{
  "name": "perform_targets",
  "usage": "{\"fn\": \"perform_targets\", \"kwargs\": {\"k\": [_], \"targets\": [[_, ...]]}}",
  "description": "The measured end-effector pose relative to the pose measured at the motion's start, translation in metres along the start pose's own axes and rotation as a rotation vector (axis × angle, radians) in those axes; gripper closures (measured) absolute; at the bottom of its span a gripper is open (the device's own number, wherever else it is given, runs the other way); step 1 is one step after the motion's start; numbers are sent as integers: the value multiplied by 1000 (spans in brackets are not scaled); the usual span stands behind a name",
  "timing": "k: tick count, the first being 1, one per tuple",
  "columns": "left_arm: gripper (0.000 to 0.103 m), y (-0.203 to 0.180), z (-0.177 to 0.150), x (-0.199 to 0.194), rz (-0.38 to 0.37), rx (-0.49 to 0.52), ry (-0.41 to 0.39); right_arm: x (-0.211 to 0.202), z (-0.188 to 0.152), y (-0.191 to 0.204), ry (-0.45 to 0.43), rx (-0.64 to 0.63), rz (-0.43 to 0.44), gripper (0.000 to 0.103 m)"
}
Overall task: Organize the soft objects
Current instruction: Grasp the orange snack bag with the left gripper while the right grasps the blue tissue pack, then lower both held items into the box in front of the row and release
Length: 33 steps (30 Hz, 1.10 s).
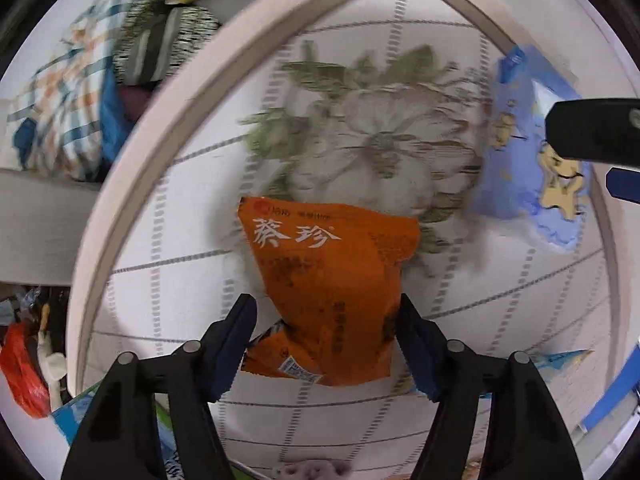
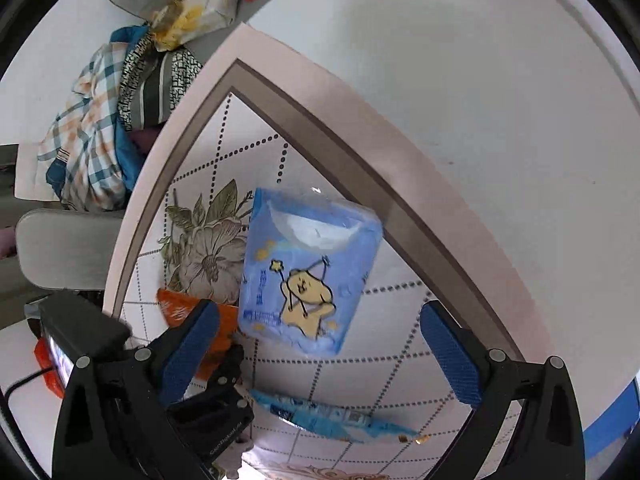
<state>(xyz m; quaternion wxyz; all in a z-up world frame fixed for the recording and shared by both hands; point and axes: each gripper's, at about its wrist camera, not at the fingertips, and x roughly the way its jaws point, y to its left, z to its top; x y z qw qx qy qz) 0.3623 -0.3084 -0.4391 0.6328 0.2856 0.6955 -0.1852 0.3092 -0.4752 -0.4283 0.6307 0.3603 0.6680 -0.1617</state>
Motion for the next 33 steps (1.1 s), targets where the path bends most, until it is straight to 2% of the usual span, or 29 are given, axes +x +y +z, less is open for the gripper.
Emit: {"fn": "perform_targets", "kwargs": {"k": [2, 6, 7, 8, 10, 13, 15, 20, 24, 28, 29, 33], "targets": [[38, 15, -7, 2, -5, -57, 1, 10, 4, 8, 9, -2, -17, 1], [39, 46, -20, 7, -71, -202, 14, 37, 13, 23, 46, 2, -88, 3], [40, 51, -23, 8, -86, -232, 14, 45, 15, 26, 56, 1, -120, 14], [40, 57, -26, 7, -105, -264, 16, 48, 16, 30, 47, -5, -155, 14], [40, 66, -31, 7, -146, -314, 18, 46, 15, 41, 9, -33, -221, 36], [40, 75, -42, 2, -218, -372, 12, 43, 7, 53, -32, -95, -257, 53], [40, 80, -53, -8, -237, -394, -13, 37, -3, 59, -52, -132, -269, 61], [40, 85, -86, -48, -287, -427, -100, 11, -40, 71, -85, -201, -209, 63], [40, 98, -121, -95, -314, -453, -197, -20, -88, 90, -112, -288, -133, 63], [40, 116, -187, -140, -337, -489, -297, -55, -154, 123, -133, -410, -52, 63], [53, 124, -207, -148, -342, -497, -315, -64, -176, 134, -135, -443, -28, 63], [55, 163, -277, -162, -364, -562, -338, -88, -249, 157, -108, -554, 56, 63]]}}
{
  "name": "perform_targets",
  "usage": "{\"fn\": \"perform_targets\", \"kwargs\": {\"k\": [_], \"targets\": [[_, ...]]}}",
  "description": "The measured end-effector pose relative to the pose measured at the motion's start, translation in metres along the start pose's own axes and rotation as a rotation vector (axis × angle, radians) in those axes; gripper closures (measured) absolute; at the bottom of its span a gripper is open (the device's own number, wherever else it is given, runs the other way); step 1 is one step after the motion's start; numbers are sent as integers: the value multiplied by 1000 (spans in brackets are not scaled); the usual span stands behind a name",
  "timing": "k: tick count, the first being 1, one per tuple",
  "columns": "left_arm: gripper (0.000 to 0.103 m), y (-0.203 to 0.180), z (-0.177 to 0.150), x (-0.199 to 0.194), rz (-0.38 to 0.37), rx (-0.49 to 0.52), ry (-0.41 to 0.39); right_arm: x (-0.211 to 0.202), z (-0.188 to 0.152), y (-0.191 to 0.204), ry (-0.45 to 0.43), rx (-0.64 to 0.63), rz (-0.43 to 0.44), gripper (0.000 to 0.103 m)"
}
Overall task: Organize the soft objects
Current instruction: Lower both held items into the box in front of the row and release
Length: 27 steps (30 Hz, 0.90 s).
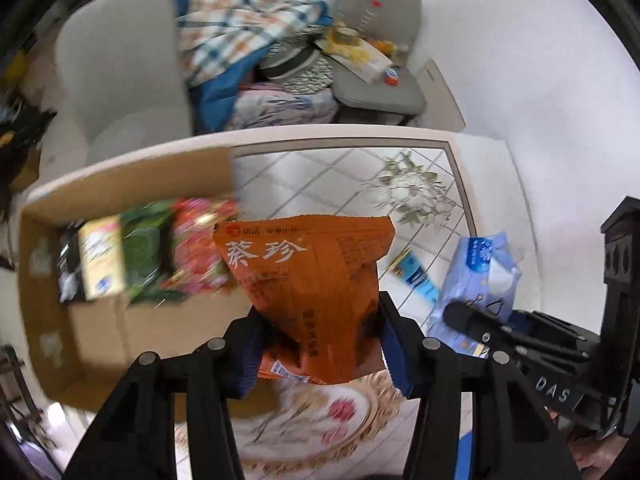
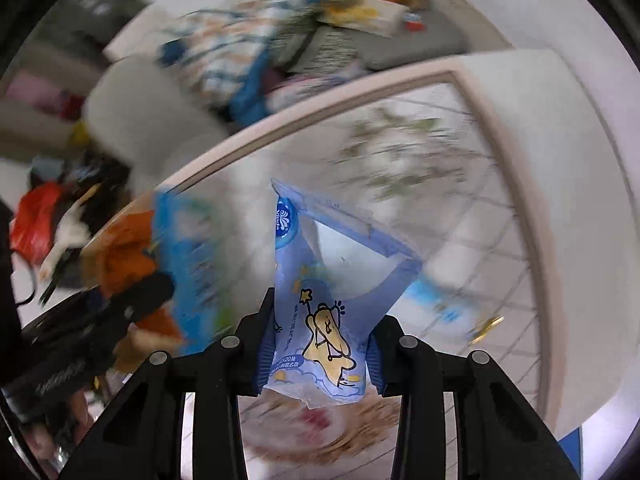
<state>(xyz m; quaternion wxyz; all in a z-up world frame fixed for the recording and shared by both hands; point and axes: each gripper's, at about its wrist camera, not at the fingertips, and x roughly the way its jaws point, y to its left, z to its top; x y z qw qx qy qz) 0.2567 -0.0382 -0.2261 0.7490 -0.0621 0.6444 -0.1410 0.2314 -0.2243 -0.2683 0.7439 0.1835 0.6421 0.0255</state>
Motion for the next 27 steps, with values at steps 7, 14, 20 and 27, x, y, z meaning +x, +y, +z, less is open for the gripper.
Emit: {"fn": "perform_targets", "kwargs": {"k": [7, 14, 20, 27], "targets": [[56, 115, -33, -33, 50, -164, -20, 27, -45, 132, 65, -151, 70, 63], [56, 200, -54, -43, 144, -232, 9, 76, -72, 227, 127, -259, 70, 63], [56, 253, -59, -19, 187, -256, 108, 133, -82, 287, 189, -314, 41, 63], [54, 284, -58, 12, 176, -292, 203, 180, -81, 314, 241, -374, -10, 63]]}}
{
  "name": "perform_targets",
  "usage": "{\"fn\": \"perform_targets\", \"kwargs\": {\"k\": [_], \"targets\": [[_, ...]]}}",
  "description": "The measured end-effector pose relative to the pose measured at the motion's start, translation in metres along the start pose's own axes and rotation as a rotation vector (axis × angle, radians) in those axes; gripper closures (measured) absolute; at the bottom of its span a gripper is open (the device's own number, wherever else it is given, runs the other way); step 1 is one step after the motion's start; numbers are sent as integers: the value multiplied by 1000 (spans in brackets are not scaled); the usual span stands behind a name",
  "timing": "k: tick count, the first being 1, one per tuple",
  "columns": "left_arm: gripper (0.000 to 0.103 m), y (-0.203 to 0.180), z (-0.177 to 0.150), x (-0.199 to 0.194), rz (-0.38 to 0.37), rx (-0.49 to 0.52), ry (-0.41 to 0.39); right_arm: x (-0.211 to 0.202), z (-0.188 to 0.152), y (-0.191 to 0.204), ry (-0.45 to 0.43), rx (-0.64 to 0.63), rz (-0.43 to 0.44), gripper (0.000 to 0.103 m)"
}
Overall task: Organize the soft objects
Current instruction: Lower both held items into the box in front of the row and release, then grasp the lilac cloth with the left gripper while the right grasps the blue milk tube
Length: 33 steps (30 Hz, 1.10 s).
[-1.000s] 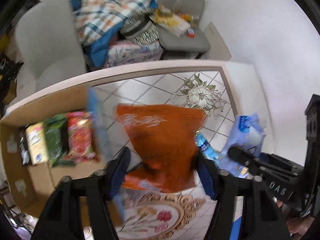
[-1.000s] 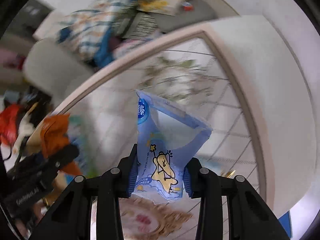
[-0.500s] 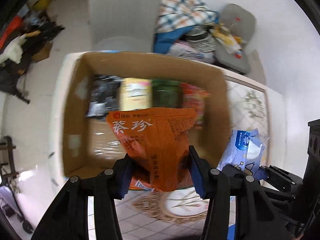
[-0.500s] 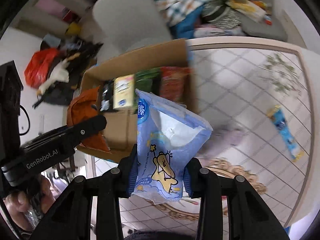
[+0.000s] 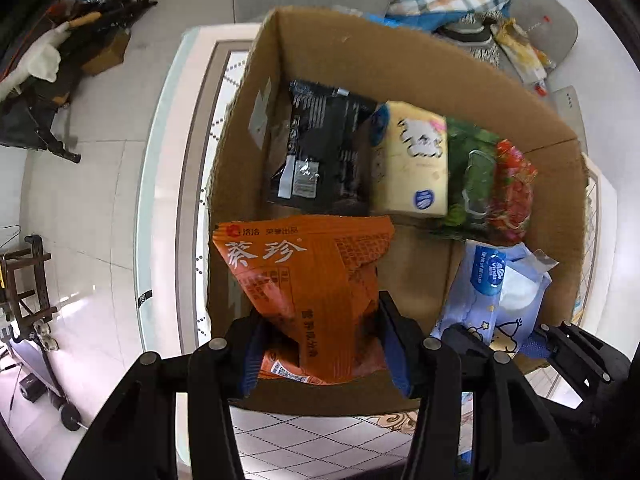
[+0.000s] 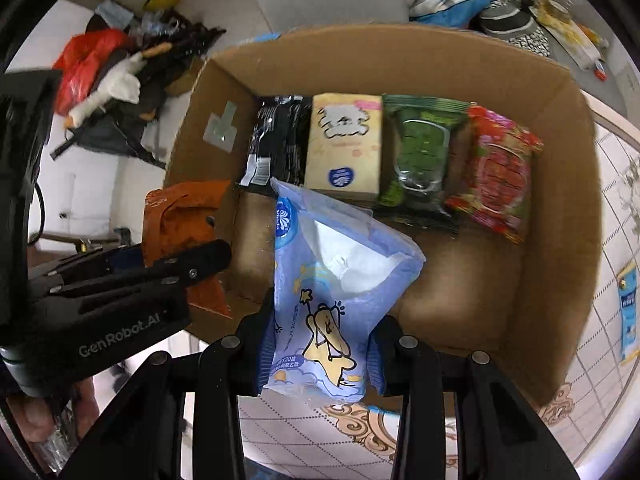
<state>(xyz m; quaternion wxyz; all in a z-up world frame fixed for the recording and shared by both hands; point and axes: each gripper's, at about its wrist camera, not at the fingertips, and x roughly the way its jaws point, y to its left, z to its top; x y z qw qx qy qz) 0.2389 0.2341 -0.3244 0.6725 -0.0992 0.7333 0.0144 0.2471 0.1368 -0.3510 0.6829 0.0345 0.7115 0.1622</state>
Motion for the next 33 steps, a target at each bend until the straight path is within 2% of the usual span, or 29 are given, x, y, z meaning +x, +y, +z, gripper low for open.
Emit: {"fn": "perform_targets", "kwargs": {"k": [3, 4, 5, 7, 10, 13, 14, 15, 16, 17, 18, 22, 25, 28, 32, 33], "targets": [[54, 8, 2, 4, -18, -35, 18, 12, 3, 4, 32, -12, -1, 54], [54, 10, 2, 4, -27, -43, 23, 14, 4, 3, 34, -7, 11, 42], [54, 11, 2, 3, -32, -49, 24, 15, 5, 4, 34, -5, 18, 37], [52, 11, 1, 1, -34, -53, 17, 14, 6, 1, 25, 2, 22, 33], [37, 11, -1, -6, -26, -43, -11, 13, 5, -5, 28, 22, 14, 32], [36, 9, -6, -14, -11, -29, -54, 12, 4, -8, 25, 24, -9, 32], [28, 8, -8, -16, 2, -25, -65, 10, 2, -10, 23, 20, -20, 31], [20, 6, -9, -18, 8, -23, -77, 8, 0, -10, 22, 20, -33, 26], [6, 5, -11, -20, 9, -23, -92, 5, -2, -11, 20, 16, -46, 16], [3, 3, -14, -22, 14, -24, -108, 2, -4, -11, 15, 9, -56, 10], [3, 0, -15, -25, 16, -25, -117, -2, -8, -12, 8, 2, -72, 2], [1, -13, -27, -36, 20, -3, -158, -16, -18, -16, -16, -16, -111, 0], [1, -33, -37, -51, 49, 55, -203, -29, -27, -24, -35, -16, -110, 0], [1, -68, -47, -68, 93, 160, -257, -55, -41, -42, -61, -4, -87, 0], [1, -147, -67, -87, 212, 412, -333, -98, -68, -80, -101, 19, -100, 0], [1, -165, -71, -89, 223, 468, -342, -111, -75, -93, -114, 28, -114, 0]]}}
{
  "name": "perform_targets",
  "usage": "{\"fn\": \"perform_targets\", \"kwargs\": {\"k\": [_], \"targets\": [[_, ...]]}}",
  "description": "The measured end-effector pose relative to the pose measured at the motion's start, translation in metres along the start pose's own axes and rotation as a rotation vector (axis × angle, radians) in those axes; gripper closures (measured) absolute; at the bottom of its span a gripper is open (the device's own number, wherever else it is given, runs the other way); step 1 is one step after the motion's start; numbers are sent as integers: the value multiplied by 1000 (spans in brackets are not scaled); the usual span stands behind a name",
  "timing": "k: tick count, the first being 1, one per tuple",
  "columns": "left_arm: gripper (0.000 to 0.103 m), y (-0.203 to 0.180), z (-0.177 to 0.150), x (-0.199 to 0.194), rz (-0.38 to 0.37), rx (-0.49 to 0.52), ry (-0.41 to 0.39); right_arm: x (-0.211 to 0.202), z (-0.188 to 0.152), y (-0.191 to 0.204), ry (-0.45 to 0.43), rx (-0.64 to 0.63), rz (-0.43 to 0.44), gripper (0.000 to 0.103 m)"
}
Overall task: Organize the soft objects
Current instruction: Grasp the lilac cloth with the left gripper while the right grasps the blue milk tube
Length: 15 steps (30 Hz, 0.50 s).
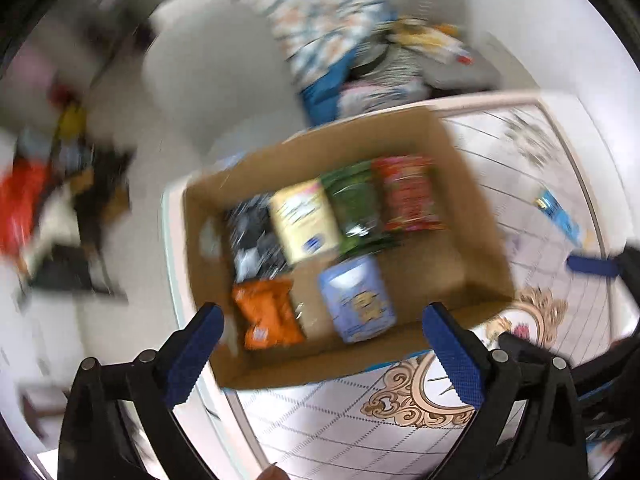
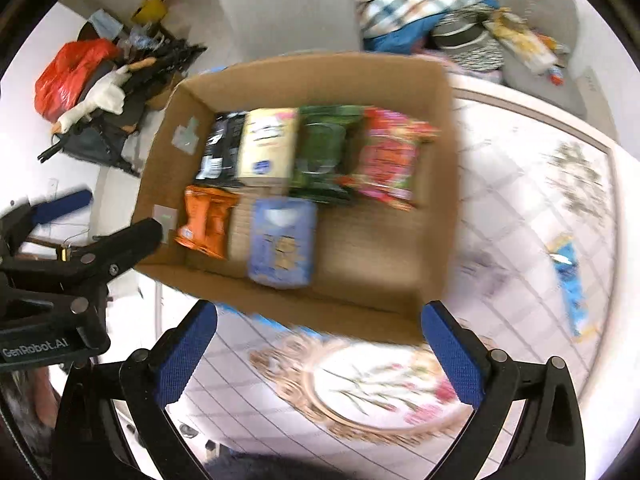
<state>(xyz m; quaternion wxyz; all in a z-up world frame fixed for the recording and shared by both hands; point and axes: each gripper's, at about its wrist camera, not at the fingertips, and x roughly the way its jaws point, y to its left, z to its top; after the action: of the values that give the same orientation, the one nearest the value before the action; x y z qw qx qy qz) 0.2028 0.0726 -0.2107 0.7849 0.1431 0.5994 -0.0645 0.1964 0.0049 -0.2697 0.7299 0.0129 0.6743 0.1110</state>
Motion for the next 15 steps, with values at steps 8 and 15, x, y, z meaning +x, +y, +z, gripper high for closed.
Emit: {"fn": "perform_targets", "kwargs": {"k": [8, 15], "targets": [[1, -157, 51, 16, 73, 422, 0, -49, -33, -139, 6, 111, -138, 0], [1, -259, 65, 96, 99, 694, 177, -25, -47, -237, 74, 139, -193, 0]]}}
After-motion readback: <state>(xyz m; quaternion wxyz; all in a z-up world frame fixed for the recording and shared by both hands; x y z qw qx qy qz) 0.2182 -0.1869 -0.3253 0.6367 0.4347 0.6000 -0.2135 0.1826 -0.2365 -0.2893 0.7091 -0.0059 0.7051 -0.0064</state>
